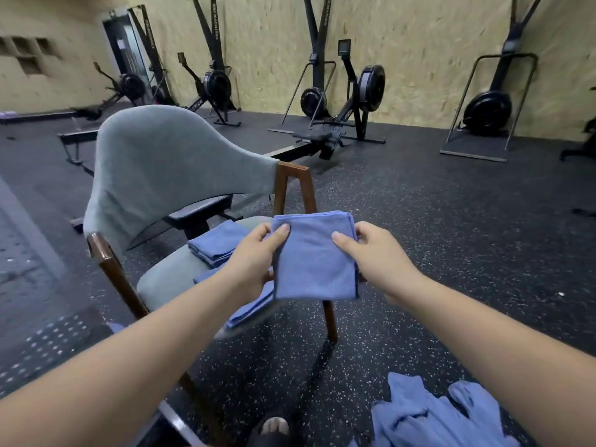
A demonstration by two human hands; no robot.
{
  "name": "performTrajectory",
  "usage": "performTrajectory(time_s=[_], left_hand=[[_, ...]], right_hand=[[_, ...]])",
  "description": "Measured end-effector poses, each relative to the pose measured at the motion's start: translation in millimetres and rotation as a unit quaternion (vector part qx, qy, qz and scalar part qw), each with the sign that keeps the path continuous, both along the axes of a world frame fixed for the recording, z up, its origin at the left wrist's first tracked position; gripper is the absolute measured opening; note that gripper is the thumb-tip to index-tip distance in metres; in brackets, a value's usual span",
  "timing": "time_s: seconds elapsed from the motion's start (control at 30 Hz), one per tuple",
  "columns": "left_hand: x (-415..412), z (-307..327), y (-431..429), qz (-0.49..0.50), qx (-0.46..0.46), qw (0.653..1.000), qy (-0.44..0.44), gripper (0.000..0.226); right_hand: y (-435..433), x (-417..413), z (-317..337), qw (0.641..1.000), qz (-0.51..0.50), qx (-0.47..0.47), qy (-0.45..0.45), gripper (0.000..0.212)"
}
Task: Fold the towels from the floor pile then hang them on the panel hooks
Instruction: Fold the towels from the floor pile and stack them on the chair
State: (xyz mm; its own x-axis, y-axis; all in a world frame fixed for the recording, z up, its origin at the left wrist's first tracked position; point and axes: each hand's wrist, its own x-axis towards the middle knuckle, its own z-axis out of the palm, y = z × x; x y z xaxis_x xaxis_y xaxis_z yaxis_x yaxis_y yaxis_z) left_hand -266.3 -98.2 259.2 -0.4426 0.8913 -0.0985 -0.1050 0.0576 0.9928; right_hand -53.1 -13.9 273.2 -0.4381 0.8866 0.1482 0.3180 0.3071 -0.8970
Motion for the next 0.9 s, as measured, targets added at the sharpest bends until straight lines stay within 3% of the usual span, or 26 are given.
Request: performTrajectory(time_s=[0.07,0.13,0.27,0.5,0.67,0.9], left_hand=[[-26,0,17,0.061,-0.005,0.987,0.146,0.032],[-59,4,32,0.096,-0.032,0.945,0.310,0.038],[-127,12,62,0.090,-0.103,0.868,0.478,0.043],[-232,1,98,0.088,-0.183,0.808,0.553,0.037],[-272,-22,116,0.069,-0.199,0.790,0.576,0.031],[-288,-60,132,0.059,-0.188,0.783,0.590,0.025]], right_hand=[[5,-33,-11,0.997,-0.003,-0.073,0.038,0.028],[7,-68,-18,0.982,0.011,-0.172,0.080,0.019],[18,-139,-32,0.953,0.026,-0.275,0.126,0.024],[35,-246,-57,0.906,0.056,-0.382,0.176,0.026],[49,-293,-74,0.904,0.045,-0.395,0.155,0.032],[57,-297,-83,0.907,0.052,-0.405,0.101,0.032]])
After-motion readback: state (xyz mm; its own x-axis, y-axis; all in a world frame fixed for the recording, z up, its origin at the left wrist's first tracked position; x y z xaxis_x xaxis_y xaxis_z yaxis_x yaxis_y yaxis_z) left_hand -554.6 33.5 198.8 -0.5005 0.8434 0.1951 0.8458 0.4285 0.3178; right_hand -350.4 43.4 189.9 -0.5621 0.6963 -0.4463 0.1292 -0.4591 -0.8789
